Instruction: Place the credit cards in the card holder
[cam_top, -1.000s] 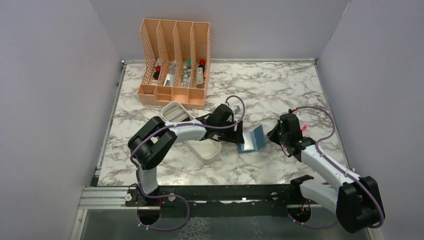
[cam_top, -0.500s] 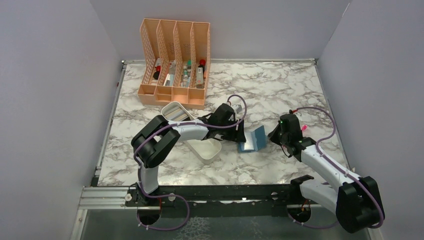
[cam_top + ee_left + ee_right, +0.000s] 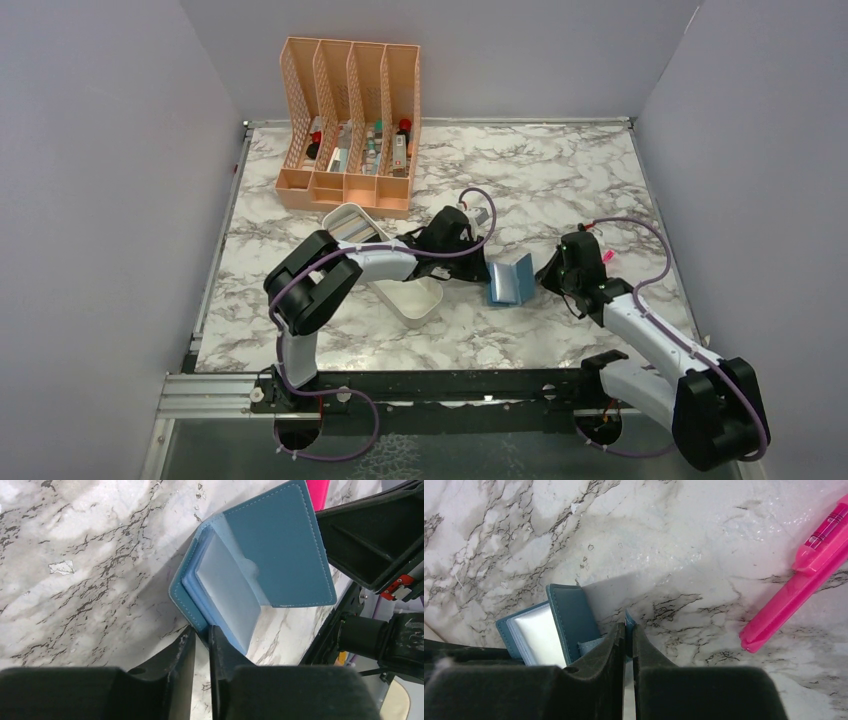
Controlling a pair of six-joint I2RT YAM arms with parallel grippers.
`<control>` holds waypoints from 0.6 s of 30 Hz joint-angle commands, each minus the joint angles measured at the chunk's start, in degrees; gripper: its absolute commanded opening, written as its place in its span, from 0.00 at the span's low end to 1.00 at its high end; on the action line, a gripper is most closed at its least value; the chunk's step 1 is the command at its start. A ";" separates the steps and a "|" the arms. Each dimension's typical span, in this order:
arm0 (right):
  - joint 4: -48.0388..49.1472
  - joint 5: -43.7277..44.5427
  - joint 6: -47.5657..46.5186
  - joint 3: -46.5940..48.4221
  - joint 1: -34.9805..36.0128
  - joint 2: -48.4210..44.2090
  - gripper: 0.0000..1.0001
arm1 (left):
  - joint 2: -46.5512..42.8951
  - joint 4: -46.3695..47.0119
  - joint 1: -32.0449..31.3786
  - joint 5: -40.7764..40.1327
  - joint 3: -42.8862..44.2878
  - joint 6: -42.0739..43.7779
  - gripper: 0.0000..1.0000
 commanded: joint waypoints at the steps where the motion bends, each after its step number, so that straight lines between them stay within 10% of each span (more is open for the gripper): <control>1: -2.17 -2.83 0.00 0.49 -0.32 -1.79 0.14 | 1.24 3.07 -0.34 2.46 0.81 -0.83 0.13; 11: -15.15 -7.79 -3.51 11.47 -0.32 -9.02 0.51 | -0.36 -0.99 -0.35 0.77 2.25 -0.13 0.00; 18: -10.71 -25.12 -5.81 15.69 -0.23 -8.33 0.58 | -0.20 -0.79 -0.34 1.06 1.79 -1.73 0.00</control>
